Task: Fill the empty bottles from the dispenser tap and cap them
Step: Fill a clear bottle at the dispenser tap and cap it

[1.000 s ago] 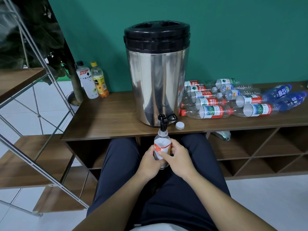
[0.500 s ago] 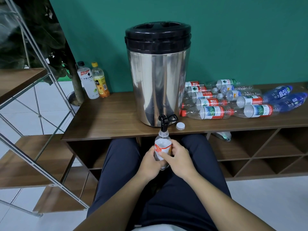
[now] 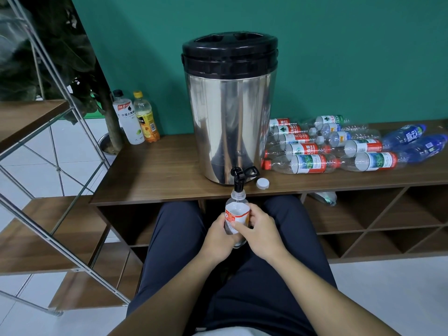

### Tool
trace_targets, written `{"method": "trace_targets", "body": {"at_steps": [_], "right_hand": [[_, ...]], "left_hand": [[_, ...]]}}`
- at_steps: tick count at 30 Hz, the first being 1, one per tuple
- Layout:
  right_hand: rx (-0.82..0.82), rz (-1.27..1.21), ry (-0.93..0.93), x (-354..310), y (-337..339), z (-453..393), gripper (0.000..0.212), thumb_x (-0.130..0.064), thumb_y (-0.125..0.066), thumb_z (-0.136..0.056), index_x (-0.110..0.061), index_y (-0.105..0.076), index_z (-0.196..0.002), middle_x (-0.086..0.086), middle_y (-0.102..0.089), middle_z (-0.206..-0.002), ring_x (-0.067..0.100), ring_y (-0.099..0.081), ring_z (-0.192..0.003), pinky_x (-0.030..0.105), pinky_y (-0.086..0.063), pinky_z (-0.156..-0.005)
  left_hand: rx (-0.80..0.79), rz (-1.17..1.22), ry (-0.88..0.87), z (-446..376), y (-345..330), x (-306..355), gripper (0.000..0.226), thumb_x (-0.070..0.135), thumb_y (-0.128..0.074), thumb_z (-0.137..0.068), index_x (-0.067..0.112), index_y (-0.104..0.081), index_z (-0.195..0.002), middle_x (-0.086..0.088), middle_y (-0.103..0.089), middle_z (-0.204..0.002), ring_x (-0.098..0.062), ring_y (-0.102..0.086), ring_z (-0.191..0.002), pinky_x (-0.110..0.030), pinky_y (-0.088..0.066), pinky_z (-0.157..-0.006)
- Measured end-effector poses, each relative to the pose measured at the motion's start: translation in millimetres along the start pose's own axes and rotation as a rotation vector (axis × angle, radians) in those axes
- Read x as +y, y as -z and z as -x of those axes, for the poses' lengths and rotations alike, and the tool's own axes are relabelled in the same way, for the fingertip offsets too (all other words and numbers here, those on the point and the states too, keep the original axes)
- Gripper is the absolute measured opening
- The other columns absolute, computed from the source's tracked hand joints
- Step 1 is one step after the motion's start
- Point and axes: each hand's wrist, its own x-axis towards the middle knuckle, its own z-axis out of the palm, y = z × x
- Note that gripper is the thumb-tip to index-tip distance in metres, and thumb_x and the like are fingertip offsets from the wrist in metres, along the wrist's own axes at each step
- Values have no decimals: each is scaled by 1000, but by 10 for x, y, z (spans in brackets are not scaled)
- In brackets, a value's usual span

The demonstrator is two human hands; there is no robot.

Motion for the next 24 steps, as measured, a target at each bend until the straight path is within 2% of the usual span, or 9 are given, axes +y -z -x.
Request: {"method": "trace_targets", "body": {"at_steps": [10,17,24], "right_hand": [[-3,7,3,26,2,-10,47,-29,-91,-90,-35,-70,-132,-15,-83,-112,5,-79,-104,39,-66,-94],[-4,10,5,18,2,0,46,-27,-91,-90,-35,-71,-130,-15,-82,-112,4,-79,-104,38,-66,-94],[-2,23,2,4,4,8,44,-26,-92,-90,-34,-71,-128,-15,-83,-110,3,-79,-102,37,-66,-93]], "left_hand": [[2,13,-4,18,0,22,57,-7,-80,-85,22,-70,-132,8,-82,-118,-7,-78,-109,-17,-58,-89],[-6,-14,3,13,14,20,57,1,-82,-85,26,-69,-134,9,-81,-121,-5,-76,-112,-18,-59,-93],[-3,-44,21,19,26,25,55,5,-85,-87,27,-68,-134,10,-80,-120,0,-75,-110,-14,-57,-89]]}}
